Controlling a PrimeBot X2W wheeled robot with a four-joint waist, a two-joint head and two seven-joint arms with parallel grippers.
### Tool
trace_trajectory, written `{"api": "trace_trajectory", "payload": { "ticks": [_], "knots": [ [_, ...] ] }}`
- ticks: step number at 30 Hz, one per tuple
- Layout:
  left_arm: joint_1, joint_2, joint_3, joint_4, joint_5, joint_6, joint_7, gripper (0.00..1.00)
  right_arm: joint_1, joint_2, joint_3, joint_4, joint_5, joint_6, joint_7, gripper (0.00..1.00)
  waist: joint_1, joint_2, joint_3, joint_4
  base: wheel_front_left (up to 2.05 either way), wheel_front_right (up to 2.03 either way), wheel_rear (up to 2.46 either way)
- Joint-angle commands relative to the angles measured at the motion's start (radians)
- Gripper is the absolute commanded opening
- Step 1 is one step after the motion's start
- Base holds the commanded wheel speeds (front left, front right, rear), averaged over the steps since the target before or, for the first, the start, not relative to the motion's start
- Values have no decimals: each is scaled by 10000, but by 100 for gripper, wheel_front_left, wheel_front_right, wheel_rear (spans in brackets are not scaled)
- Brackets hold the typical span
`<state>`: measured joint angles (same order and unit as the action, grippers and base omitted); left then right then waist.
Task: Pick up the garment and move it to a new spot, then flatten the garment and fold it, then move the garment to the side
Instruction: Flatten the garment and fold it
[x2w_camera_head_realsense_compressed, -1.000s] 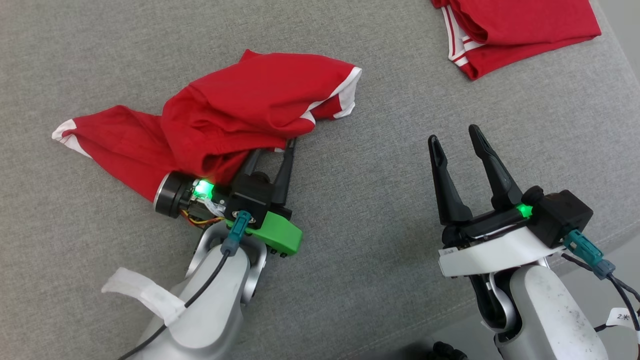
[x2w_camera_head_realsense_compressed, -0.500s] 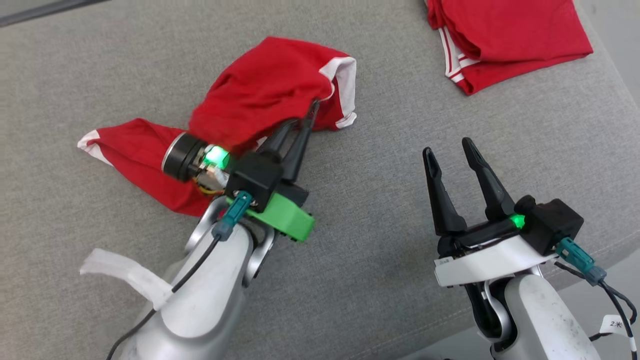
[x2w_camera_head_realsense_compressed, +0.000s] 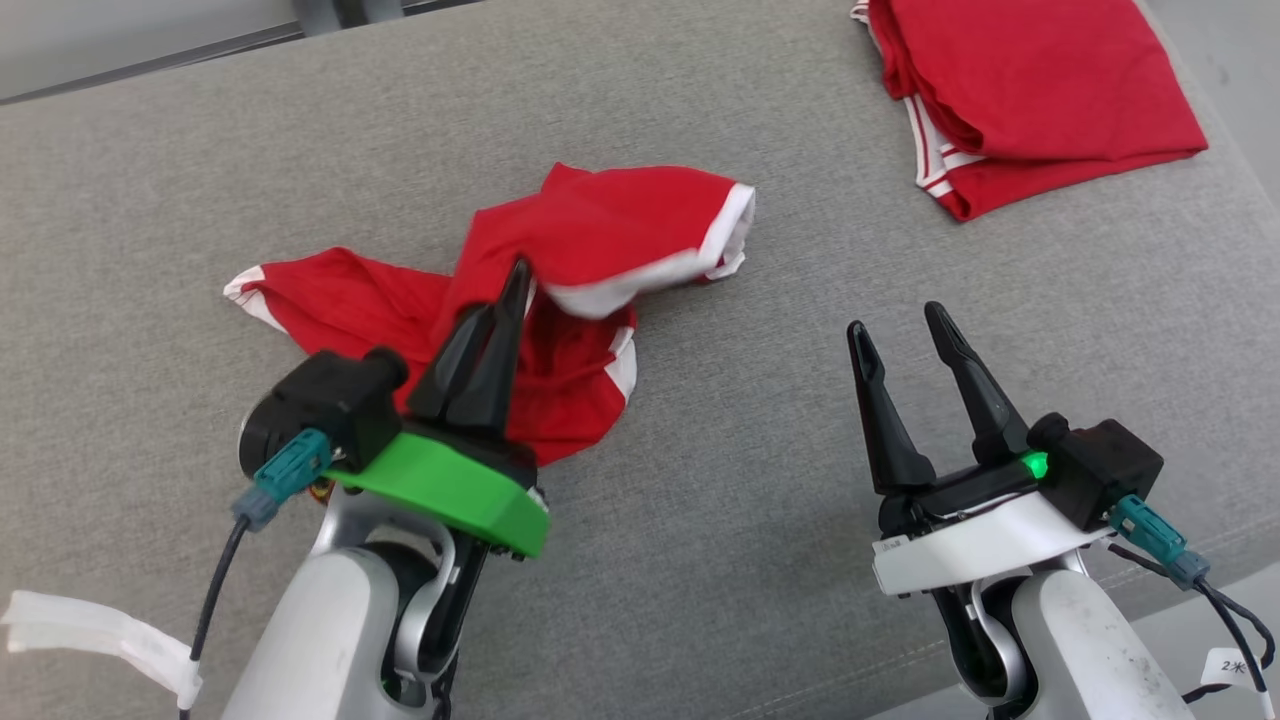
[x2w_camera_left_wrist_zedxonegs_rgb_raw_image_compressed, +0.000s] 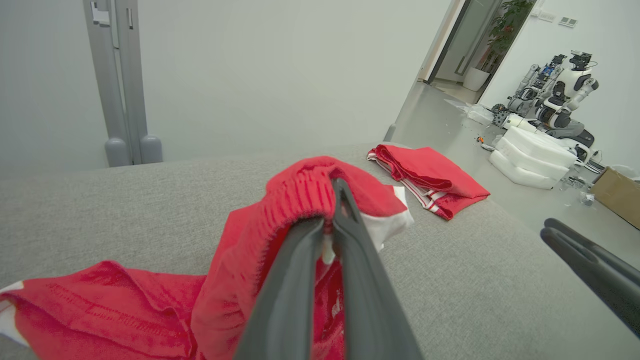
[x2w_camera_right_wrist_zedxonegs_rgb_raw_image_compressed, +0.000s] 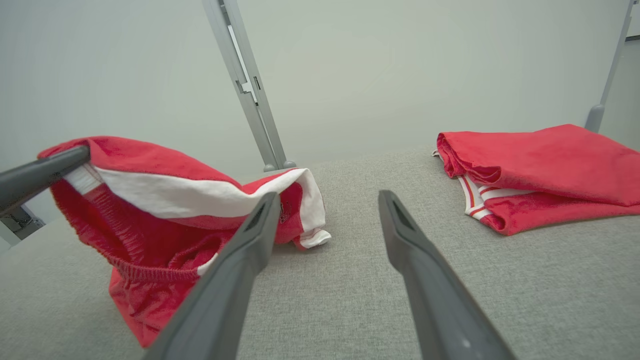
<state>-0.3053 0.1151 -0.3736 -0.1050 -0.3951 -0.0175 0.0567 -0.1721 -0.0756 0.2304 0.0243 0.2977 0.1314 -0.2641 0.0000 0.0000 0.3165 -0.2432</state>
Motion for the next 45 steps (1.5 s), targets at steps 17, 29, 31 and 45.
{"api": "trace_trajectory", "payload": {
  "ticks": [17,29,31,45],
  "knots": [
    [1005,-1,-560,1774,-679,-700,-1407,100,-55,-176,67,-13,45,-17,1,100,0,0,25,627,0,0,0],
    [676,88,-963,1746,-525,-746,-1277,0,-211,-124,94,13,90,-17,1,100,0,0,252,616,0,0,0],
    [650,71,-1002,1687,-554,-764,-1363,0,-206,-143,42,12,99,-17,1,100,0,0,267,639,0,0,0],
    [1699,1222,38,-831,-1612,-625,-759,0,-46,-662,67,472,588,-17,1,100,0,0,145,1772,0,0,0]
  ]
}}
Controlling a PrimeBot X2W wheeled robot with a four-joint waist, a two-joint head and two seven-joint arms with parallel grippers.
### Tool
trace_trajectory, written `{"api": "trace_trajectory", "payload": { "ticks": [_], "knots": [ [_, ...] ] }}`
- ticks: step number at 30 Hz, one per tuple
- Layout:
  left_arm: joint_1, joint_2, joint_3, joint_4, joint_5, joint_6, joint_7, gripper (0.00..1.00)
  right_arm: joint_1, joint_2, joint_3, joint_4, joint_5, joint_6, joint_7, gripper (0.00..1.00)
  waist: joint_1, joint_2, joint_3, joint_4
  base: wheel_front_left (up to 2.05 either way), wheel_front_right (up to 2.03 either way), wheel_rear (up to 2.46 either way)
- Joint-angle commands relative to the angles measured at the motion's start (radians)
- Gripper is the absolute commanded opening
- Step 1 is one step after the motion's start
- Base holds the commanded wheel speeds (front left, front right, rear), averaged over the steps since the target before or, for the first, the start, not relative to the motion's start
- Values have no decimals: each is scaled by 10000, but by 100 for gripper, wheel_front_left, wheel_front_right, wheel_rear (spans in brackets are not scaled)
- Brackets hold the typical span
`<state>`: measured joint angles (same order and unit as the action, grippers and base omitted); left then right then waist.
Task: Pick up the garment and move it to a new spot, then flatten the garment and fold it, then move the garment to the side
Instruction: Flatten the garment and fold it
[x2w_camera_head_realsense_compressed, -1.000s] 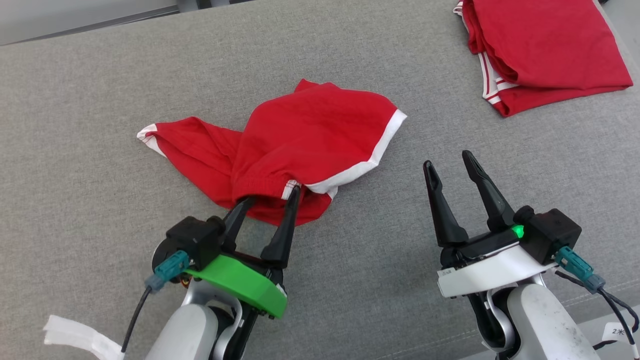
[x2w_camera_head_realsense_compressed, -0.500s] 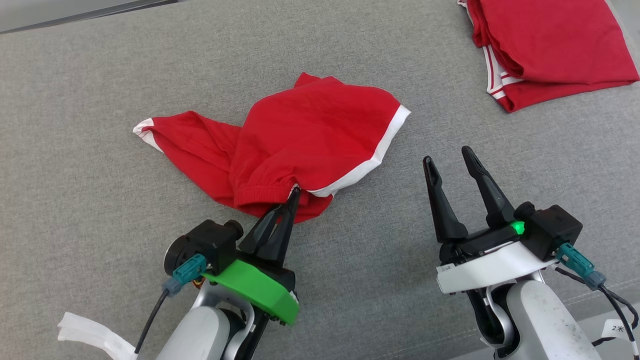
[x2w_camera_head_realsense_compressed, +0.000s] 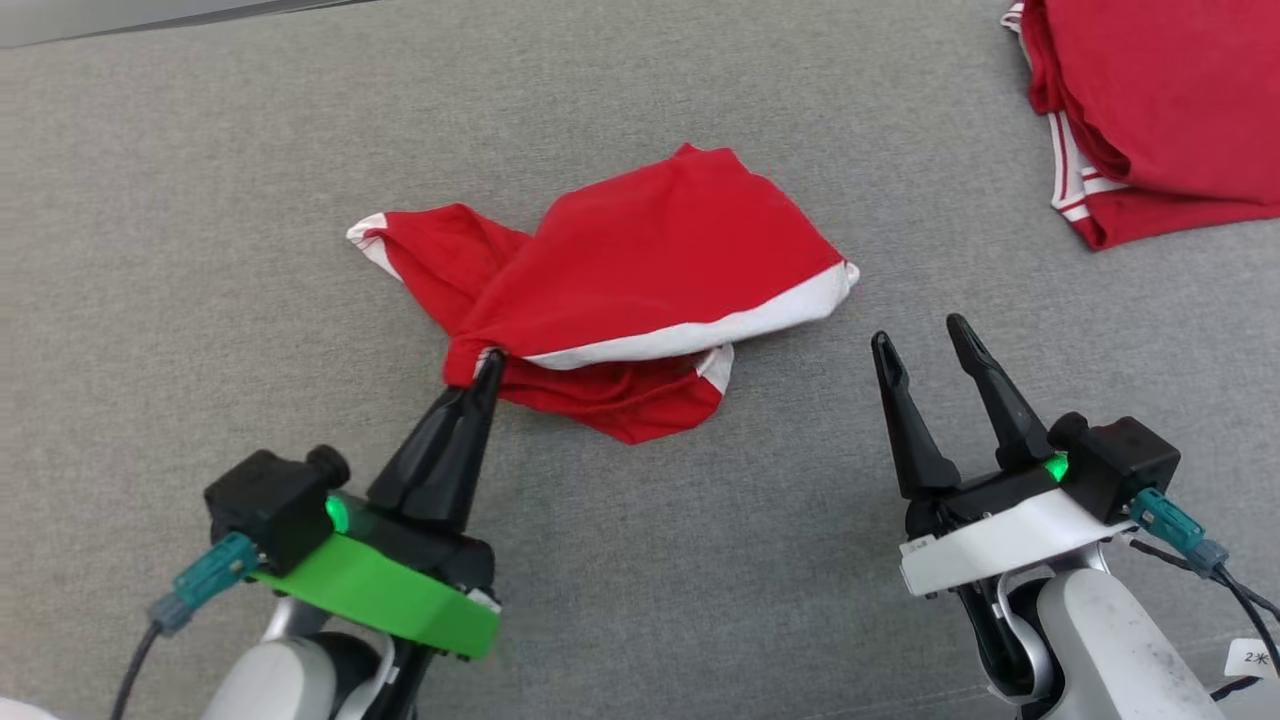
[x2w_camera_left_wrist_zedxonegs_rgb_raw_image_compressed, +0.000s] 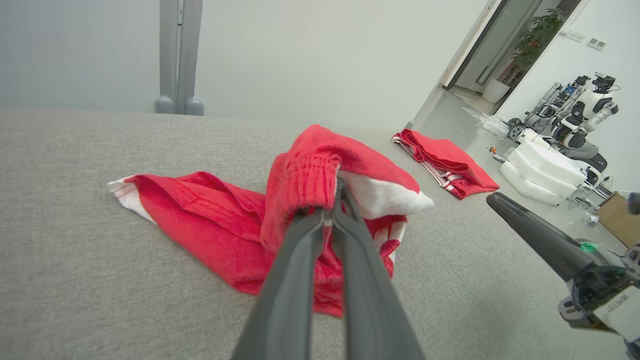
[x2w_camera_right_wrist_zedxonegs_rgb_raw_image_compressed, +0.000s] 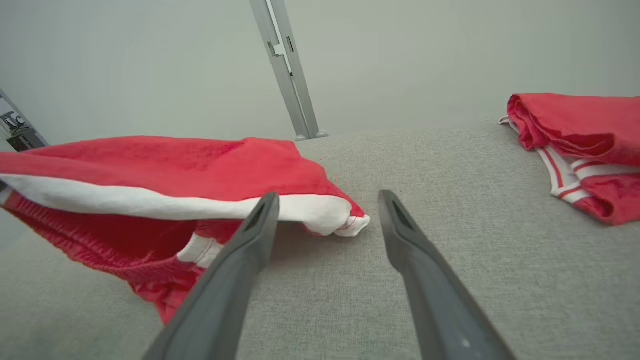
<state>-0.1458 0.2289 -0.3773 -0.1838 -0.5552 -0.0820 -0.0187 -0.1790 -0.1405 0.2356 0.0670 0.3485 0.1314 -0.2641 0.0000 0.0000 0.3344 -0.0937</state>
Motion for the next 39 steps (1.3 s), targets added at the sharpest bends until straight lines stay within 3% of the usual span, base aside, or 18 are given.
{"api": "trace_trajectory", "payload": {
  "ticks": [1,5,11,21,22,23,24,25,26,35,39],
  "knots": [
    [190,258,216,-130,-83,23,58,0,-31,-113,69,149,179,-17,1,100,0,0,-36,361,0,0,0],
    [365,541,580,-182,-350,50,42,0,-327,-210,124,775,857,-17,1,100,0,0,14,540,0,0,0],
    [193,513,576,149,-273,-2,-128,0,-995,-260,354,2150,2459,-14,1,100,0,0,184,730,0,0,0],
    [-239,450,377,474,-149,-33,-255,0,-1859,-383,1308,3157,3277,-13,2,100,0,0,547,1071,0,0,0],
    [-267,438,349,506,-120,-34,-276,0,-1896,-370,1370,3196,3438,-10,2,88,0,0,576,1107,0,0,0],
    [-287,421,329,526,-110,-34,-293,0,-1897,-348,1385,3211,3575,-10,2,62,0,0,593,1126,0,0,0],
    [-309,399,300,556,-98,-36,-316,0,-1903,-354,1406,3181,3678,-10,2,43,0,0,614,1144,0,0,0],
    [-318,389,284,589,-95,-41,-325,0,-1895,-371,1425,3158,3767,-10,3,10,0,0,628,1153,0,0,0],
    [-333,382,270,634,-94,-47,-353,0,-1909,-394,1371,3141,3840,-10,3,0,0,0,641,1154,0,0,0],
    [-428,551,396,859,-376,-124,-428,0,-1855,-658,922,2372,4332,-11,2,0,0,0,539,975,0,0,0],
    [-830,1034,443,582,-410,-247,-30,0,-2261,-995,445,1510,4316,-11,2,0,0,0,526,861,0,0,0]
  ]
}}
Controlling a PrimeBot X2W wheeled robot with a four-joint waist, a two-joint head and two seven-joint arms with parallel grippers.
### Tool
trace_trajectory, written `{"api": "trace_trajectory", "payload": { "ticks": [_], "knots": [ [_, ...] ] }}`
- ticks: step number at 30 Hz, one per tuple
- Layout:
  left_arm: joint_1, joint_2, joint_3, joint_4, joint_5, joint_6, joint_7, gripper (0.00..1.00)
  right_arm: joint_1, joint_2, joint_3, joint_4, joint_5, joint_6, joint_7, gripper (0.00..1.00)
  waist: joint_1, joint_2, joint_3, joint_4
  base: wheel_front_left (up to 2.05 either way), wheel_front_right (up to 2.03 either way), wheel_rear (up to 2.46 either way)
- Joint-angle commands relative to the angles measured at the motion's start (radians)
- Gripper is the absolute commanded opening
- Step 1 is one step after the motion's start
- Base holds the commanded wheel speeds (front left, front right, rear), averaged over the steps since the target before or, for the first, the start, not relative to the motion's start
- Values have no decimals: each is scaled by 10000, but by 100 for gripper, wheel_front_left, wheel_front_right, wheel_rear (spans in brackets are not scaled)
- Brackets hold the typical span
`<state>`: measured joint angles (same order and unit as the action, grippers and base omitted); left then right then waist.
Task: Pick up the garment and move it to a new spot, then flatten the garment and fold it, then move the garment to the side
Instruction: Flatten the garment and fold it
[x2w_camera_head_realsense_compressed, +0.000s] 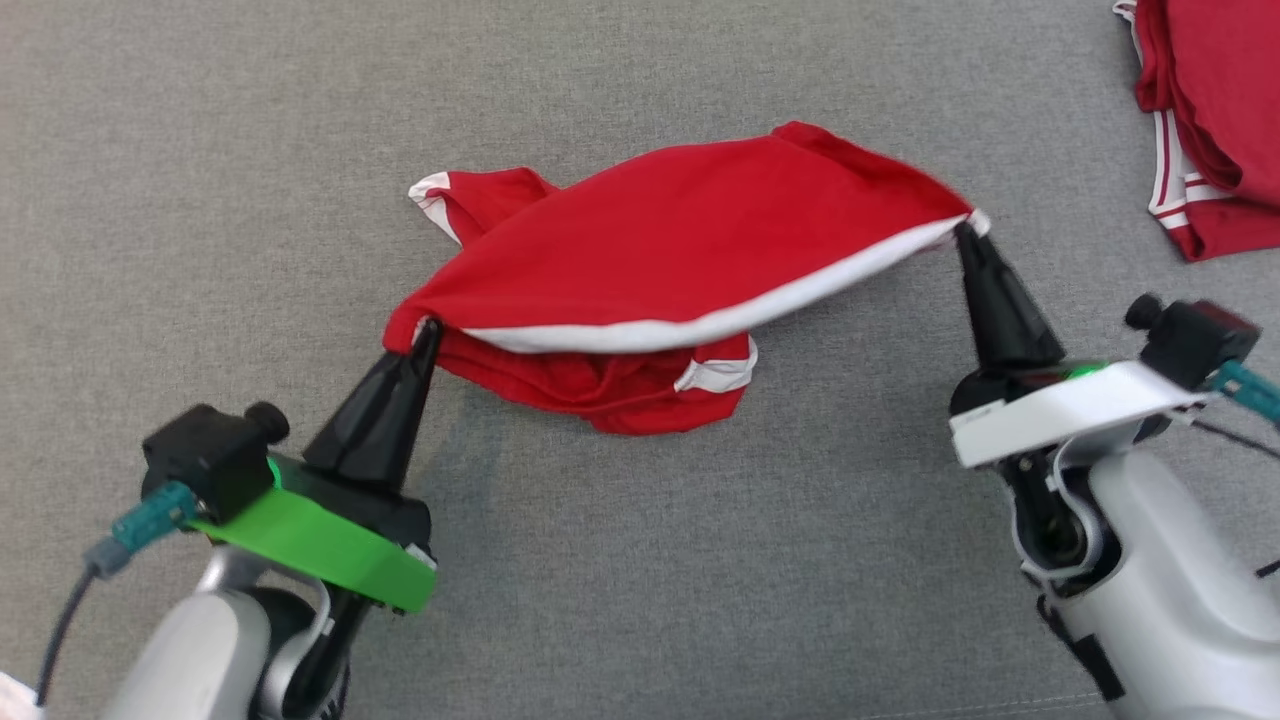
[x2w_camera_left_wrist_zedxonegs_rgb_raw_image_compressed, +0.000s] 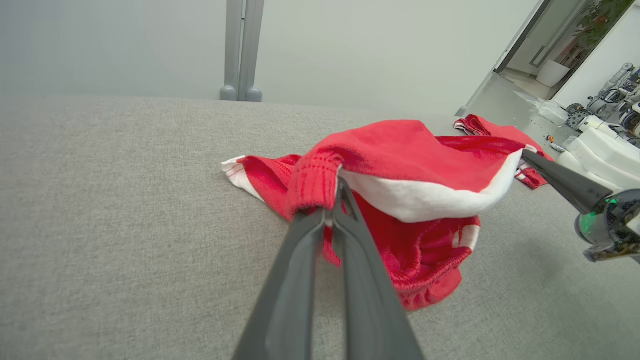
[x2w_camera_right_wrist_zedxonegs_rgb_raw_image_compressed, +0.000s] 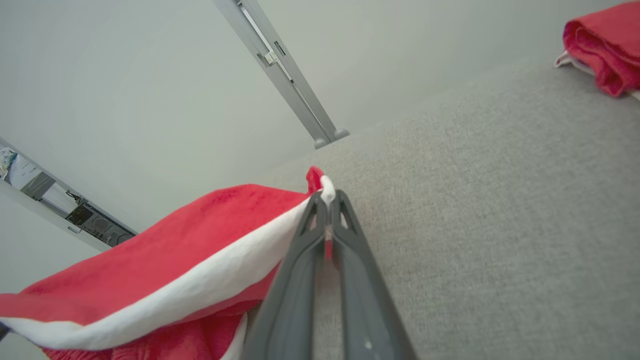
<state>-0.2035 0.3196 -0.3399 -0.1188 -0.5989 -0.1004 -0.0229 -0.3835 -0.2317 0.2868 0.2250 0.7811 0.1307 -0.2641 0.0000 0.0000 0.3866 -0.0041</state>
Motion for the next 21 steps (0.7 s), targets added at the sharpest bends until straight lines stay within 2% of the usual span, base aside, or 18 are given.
{"api": "trace_trajectory", "payload": {
  "ticks": [1,4,8,13,17,21],
  "knots": [
    [-507,347,70,-208,38,-80,241,0,-422,-229,-209,-352,-55,-4,2,0,0,0,24,-66,0,0,0],
    [-1474,1025,-4,-594,28,-187,1039,0,-1149,-730,-509,-908,-225,-4,2,0,0,0,146,-163,0,0,0],
    [-3581,2054,-377,-863,-88,-294,2413,0,-2797,-1515,-856,-1293,-410,-4,2,0,0,0,491,-356,0,0,0],
    [-7338,3097,-1813,-406,-13,-298,3369,0,-5270,-2427,-896,-1070,-591,-7,2,0,0,0,1147,-679,0,0,0],
    [-10537,3454,-3317,634,555,-289,2888,0,-6867,-2759,-966,-939,-939,-7,2,0,0,0,1625,-958,0,0,0],
    [-12994,3219,-4331,1887,1374,-287,1376,0,-7751,-2949,-1382,-1315,-1648,-7,2,0,0,0,2039,-1163,0,0,0]
  ]
}}
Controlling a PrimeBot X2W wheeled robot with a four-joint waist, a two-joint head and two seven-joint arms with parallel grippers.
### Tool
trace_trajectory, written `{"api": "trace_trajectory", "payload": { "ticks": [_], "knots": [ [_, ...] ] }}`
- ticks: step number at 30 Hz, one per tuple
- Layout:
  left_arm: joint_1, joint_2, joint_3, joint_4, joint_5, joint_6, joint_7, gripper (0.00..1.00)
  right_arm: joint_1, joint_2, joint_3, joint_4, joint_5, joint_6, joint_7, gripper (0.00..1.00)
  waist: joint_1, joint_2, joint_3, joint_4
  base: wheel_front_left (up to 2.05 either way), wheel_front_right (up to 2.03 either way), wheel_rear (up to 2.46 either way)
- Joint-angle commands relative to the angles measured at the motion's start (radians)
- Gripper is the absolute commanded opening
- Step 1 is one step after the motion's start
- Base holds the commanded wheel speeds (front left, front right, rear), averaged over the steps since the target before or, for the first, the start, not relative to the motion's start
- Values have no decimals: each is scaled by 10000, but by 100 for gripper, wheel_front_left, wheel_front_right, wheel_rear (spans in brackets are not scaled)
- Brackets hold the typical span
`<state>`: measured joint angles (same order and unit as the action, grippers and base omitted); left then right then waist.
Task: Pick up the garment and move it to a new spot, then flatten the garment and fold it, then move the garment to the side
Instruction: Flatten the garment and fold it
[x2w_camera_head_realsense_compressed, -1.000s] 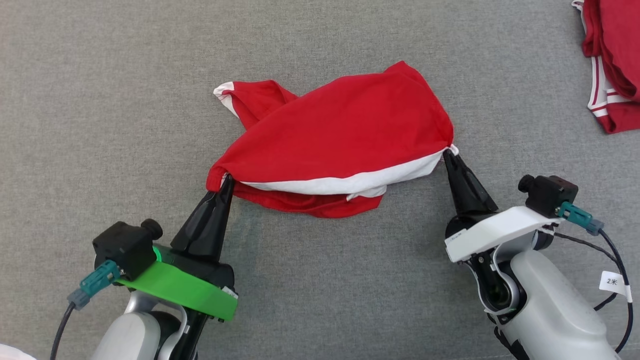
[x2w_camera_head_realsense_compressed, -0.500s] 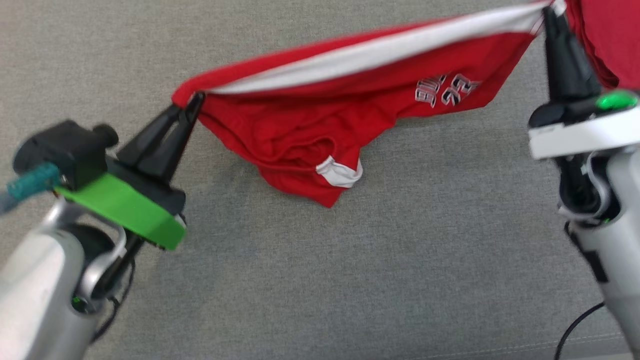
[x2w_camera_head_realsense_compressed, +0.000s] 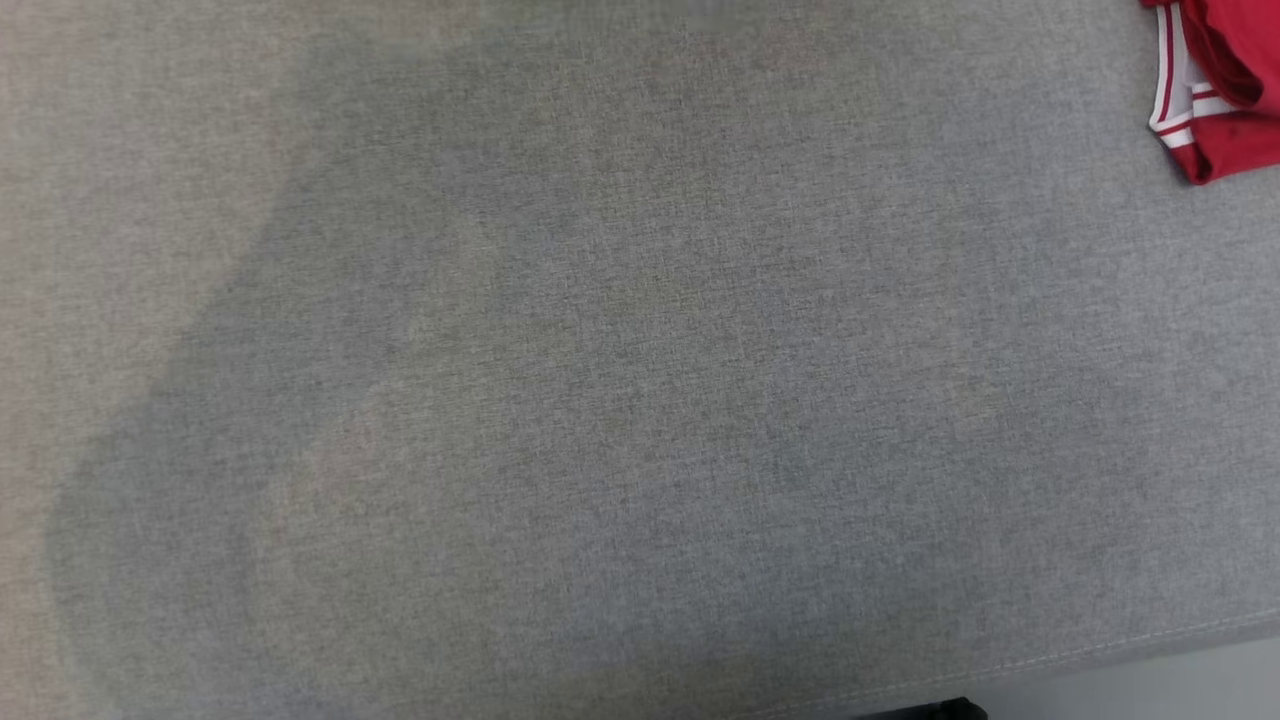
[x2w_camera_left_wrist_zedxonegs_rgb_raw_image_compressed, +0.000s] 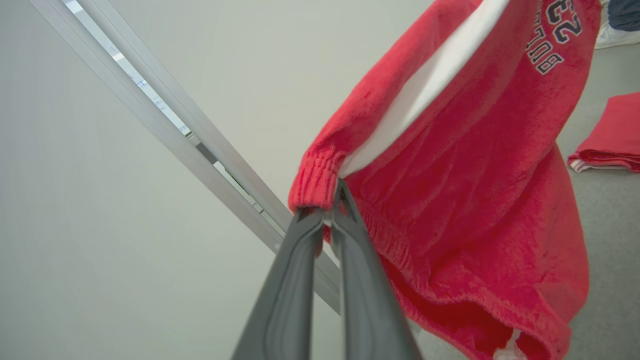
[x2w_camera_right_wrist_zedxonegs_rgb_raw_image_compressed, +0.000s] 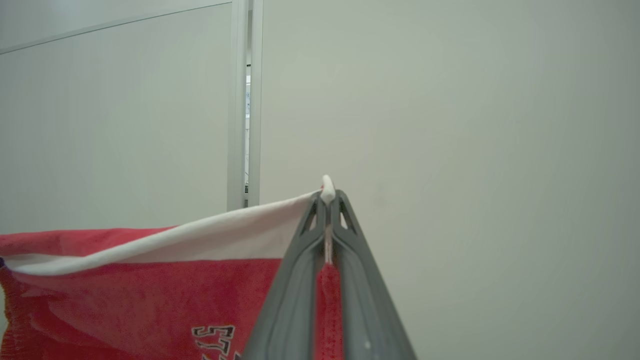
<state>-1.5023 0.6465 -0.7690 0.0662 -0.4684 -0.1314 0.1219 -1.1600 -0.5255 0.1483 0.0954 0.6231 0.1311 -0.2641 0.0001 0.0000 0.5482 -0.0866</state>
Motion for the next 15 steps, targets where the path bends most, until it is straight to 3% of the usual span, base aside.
{"api": "trace_trajectory", "payload": {
  "ticks": [1,4,7,10,15],
  "knots": [
    [-369,-126,-197,294,217,25,-475,0,-59,-14,-110,-148,-148,-11,2,0,-1,0,495,-364,0,0,0],
    [-935,-299,-802,876,688,23,-1926,0,288,-59,-359,-689,-300,-9,2,0,-1,0,633,-376,0,0,0],
    [-267,-326,-1532,1081,796,23,-2963,0,1245,-203,-344,-1348,-242,-11,2,0,-1,0,661,-309,0,0,0],
    [828,-205,-2127,999,586,46,-3406,0,2628,-311,-314,-1904,38,-11,2,0,-1,0,612,-223,0,0,0],
    [3649,-272,-2852,456,-103,489,-3702,0,5612,-699,-61,-2233,466,-12,2,0,-1,0,223,-89,0,0,0]
  ]
}}
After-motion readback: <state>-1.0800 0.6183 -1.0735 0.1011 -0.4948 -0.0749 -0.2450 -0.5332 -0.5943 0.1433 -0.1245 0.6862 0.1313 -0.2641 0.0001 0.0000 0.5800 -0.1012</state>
